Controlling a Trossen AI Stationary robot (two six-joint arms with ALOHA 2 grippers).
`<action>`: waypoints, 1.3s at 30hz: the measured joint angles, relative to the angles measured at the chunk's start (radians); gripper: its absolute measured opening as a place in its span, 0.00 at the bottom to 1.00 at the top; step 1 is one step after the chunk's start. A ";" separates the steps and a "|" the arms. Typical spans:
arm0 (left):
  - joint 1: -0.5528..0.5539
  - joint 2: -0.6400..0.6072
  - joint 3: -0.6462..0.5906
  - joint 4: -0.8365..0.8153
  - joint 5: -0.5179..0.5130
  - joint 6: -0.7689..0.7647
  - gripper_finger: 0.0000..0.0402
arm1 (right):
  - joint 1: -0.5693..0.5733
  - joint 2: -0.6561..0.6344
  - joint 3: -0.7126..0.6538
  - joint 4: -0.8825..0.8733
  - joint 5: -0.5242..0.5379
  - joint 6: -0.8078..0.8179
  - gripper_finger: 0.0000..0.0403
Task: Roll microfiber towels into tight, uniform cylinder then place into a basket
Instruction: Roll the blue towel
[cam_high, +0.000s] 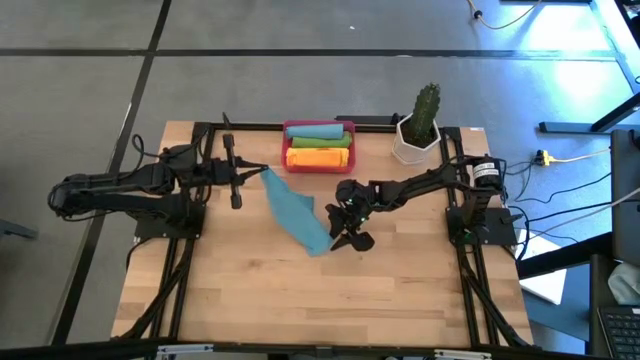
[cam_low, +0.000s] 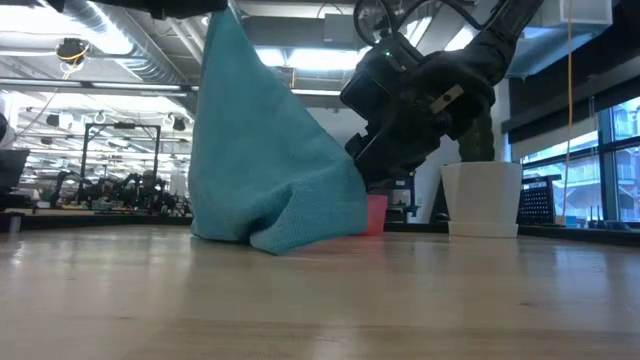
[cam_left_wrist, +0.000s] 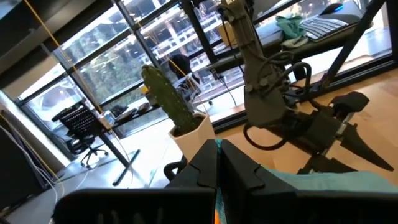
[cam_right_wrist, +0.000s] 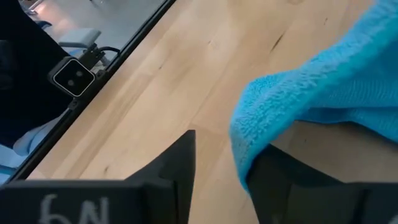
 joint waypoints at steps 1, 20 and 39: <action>0.000 0.000 0.000 0.000 0.000 0.000 0.00 | 0.000 0.000 0.000 0.000 0.000 -0.002 0.29; 0.000 -0.053 0.000 0.021 -0.052 0.023 0.00 | 0.004 0.001 0.000 -0.054 0.024 -0.020 0.13; 0.000 -0.074 0.033 0.019 -0.053 0.026 0.00 | -0.123 -0.390 0.001 -0.422 0.391 -0.179 0.01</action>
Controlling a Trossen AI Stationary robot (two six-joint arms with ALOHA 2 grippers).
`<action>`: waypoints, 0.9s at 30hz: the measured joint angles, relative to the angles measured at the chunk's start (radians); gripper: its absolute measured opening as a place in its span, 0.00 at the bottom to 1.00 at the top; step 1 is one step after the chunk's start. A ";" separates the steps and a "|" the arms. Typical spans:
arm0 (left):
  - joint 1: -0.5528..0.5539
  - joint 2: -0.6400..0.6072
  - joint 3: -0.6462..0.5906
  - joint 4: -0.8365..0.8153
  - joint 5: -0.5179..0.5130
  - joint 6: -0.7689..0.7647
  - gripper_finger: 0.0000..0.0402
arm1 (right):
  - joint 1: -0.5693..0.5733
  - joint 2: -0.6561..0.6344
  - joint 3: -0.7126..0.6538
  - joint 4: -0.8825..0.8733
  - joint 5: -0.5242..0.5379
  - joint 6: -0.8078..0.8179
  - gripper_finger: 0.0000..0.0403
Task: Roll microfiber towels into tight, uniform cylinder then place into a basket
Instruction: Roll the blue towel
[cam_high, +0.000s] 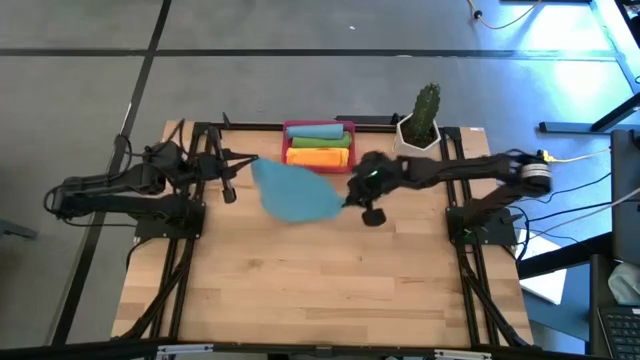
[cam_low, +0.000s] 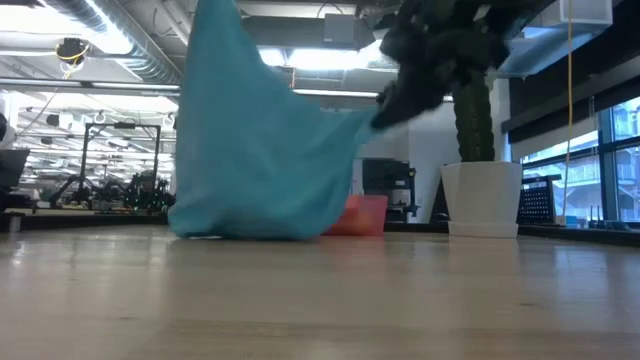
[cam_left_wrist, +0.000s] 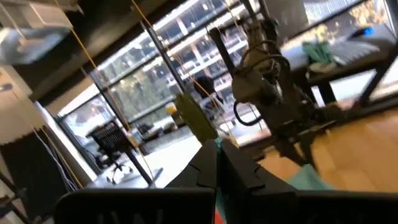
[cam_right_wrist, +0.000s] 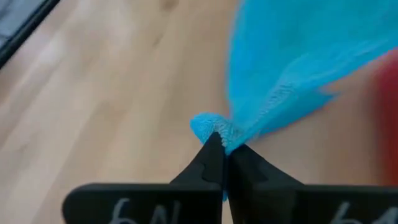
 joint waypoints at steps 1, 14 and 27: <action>0.000 0.005 0.015 0.005 0.000 0.000 0.00 | -0.009 -0.042 0.000 -0.009 0.036 -0.003 0.01; 0.010 0.101 0.195 -0.063 -0.010 0.001 0.00 | -0.118 -0.465 0.000 -0.020 0.209 -0.059 0.01; 0.012 0.112 0.198 -0.352 -0.154 -0.094 0.00 | -0.131 -0.542 0.000 -0.213 0.207 -0.073 0.01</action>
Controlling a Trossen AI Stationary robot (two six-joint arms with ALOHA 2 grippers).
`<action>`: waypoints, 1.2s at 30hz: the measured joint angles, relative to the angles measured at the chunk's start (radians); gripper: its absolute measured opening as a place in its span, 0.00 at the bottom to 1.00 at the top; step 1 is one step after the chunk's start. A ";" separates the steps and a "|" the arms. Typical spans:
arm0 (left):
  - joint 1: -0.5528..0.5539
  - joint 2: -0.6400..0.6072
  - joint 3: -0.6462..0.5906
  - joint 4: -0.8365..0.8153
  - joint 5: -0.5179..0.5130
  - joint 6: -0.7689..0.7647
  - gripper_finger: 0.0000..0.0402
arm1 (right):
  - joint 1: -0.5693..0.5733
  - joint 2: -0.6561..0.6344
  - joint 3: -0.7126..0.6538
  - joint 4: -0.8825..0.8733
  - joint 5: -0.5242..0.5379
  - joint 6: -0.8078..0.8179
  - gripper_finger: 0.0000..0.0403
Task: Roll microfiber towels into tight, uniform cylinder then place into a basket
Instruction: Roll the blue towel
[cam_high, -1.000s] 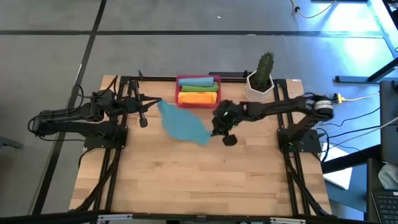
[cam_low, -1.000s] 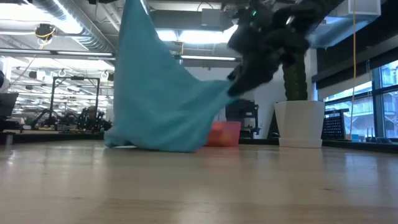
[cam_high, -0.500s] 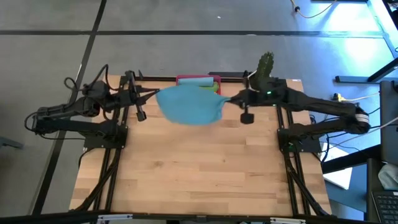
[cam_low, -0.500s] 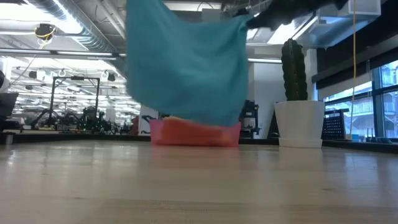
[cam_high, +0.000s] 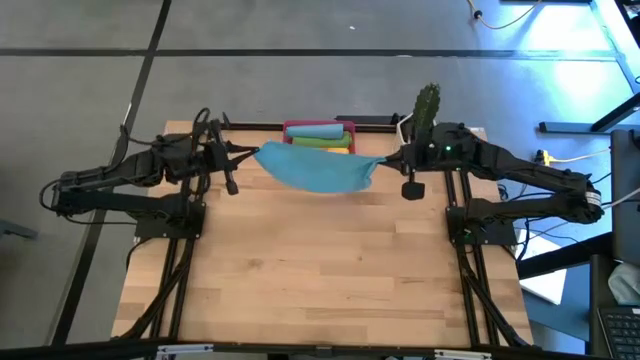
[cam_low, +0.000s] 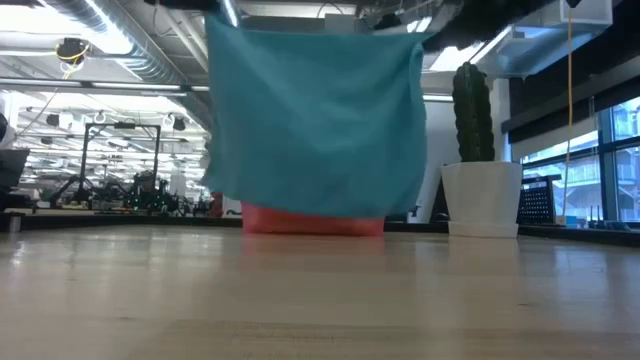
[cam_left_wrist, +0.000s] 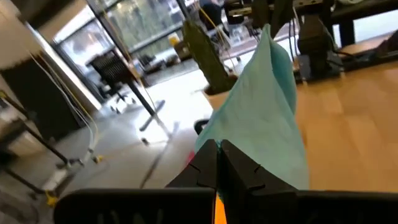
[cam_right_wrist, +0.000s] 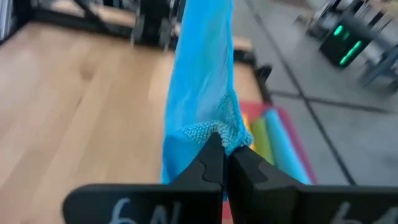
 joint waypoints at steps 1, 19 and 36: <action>-0.003 0.000 0.000 -0.013 0.000 -0.012 0.00 | 0.000 0.006 0.000 -0.026 0.000 -0.001 0.01; -0.059 0.006 0.000 -0.123 0.001 -0.048 0.00 | 0.000 0.036 0.000 -0.365 -0.004 0.062 0.05; -0.058 0.006 0.000 -0.025 -0.119 0.034 0.00 | 0.000 0.036 0.075 -0.338 0.253 0.076 0.01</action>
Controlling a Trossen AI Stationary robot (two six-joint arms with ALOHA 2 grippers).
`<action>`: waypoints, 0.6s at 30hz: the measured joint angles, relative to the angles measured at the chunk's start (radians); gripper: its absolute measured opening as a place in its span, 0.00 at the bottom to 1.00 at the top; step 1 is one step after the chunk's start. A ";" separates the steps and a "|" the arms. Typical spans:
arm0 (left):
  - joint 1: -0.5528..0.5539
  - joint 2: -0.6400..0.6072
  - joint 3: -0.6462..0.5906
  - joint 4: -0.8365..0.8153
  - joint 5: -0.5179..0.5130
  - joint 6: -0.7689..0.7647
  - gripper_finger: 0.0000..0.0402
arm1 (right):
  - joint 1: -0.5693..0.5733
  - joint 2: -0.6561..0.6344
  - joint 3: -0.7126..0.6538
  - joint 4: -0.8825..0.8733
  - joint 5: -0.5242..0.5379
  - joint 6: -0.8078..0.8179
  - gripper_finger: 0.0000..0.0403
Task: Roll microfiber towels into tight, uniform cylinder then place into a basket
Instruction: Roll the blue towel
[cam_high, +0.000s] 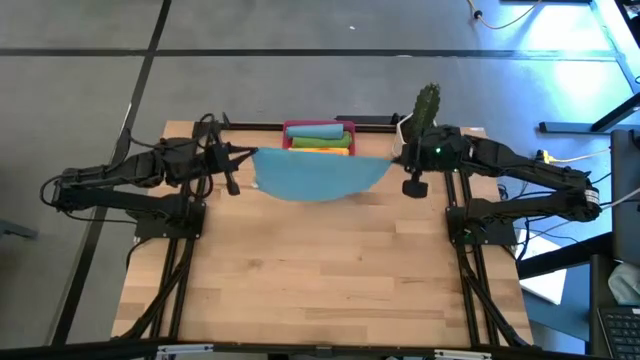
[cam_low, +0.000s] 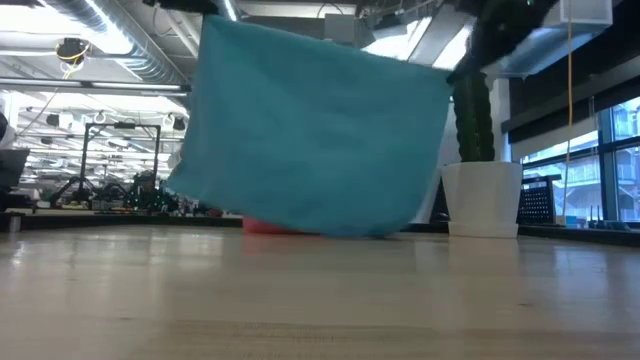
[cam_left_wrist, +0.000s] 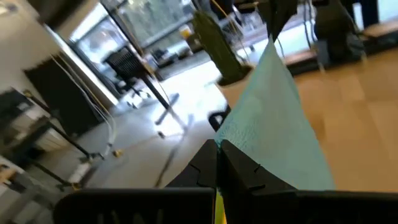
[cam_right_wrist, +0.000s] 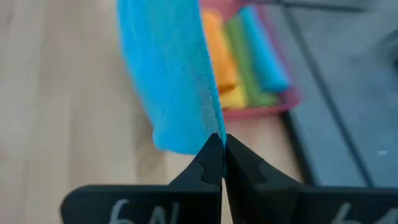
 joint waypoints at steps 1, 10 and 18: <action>0.000 -0.001 0.000 0.021 -0.005 0.011 0.00 | 0.000 0.000 0.023 0.001 0.020 -0.002 0.01; -0.011 0.006 0.000 -0.059 -0.002 -0.081 0.00 | 0.050 -0.002 0.121 0.002 0.022 -0.004 0.01; -0.173 0.027 -0.069 -0.094 -0.001 -0.236 0.00 | 0.230 0.000 -0.047 0.008 -0.010 0.090 0.00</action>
